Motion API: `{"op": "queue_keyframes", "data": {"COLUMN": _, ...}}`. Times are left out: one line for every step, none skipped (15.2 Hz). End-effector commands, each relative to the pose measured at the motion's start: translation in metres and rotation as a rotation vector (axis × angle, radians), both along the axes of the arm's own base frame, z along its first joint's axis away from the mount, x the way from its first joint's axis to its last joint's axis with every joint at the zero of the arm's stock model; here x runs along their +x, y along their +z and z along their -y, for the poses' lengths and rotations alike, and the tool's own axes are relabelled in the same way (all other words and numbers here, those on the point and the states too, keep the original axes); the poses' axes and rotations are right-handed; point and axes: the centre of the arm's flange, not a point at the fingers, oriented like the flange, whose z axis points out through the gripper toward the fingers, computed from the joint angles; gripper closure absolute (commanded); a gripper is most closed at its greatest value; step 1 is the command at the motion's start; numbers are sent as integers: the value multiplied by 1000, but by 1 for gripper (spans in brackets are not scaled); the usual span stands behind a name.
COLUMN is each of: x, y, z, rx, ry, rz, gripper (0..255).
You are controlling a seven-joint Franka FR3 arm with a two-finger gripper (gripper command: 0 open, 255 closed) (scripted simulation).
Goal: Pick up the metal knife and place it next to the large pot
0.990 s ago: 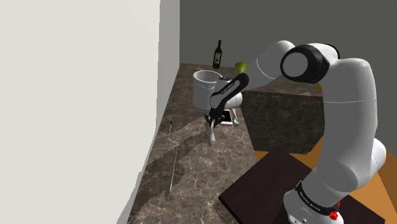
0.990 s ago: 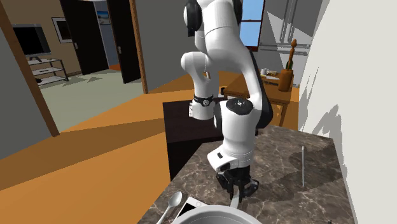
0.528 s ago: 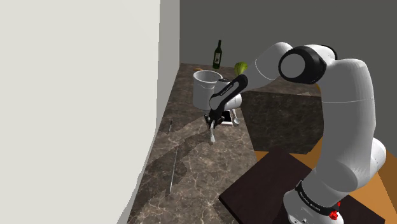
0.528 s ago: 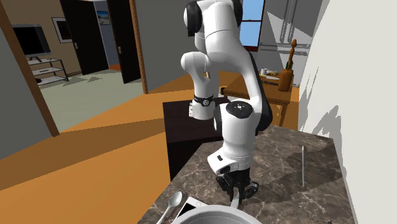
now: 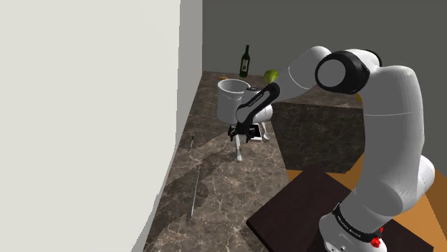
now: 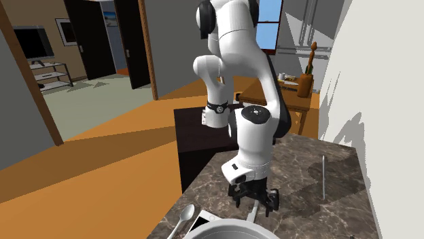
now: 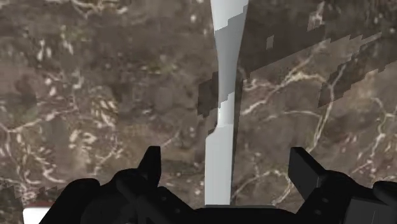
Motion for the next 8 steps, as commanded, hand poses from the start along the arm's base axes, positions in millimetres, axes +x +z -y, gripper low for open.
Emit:
{"op": "queue_keyframes", "data": {"x": -1, "y": 20, "z": 2, "rx": 0, "ry": 0, "rz": 0, "gripper": 0}}
{"op": "queue_keyframes", "data": {"x": -1, "y": 33, "z": 2, "rx": 0, "ry": 0, "rz": 0, "gripper": 0}}
{"op": "queue_keyframes", "data": {"x": -1, "y": 44, "z": 3, "rx": 0, "ry": 0, "rz": 0, "gripper": 0}}
{"op": "queue_keyframes", "data": {"x": -1, "y": 44, "z": 3, "rx": 0, "ry": 0, "rz": 0, "gripper": 0}}
{"op": "queue_keyframes", "data": {"x": -2, "y": 44, "z": 3, "rx": 0, "ry": 0, "rz": 0, "gripper": 0}}
{"op": "queue_keyframes", "data": {"x": -2, "y": 44, "z": 3, "rx": 0, "ry": 0, "rz": 0, "gripper": 0}}
{"op": "queue_keyframes", "data": {"x": -1, "y": 44, "z": 3, "rx": 0, "ry": 0, "rz": 0, "gripper": 0}}
{"op": "queue_keyframes", "data": {"x": -1, "y": 44, "z": 3, "rx": 0, "ry": 0, "rz": 0, "gripper": 0}}
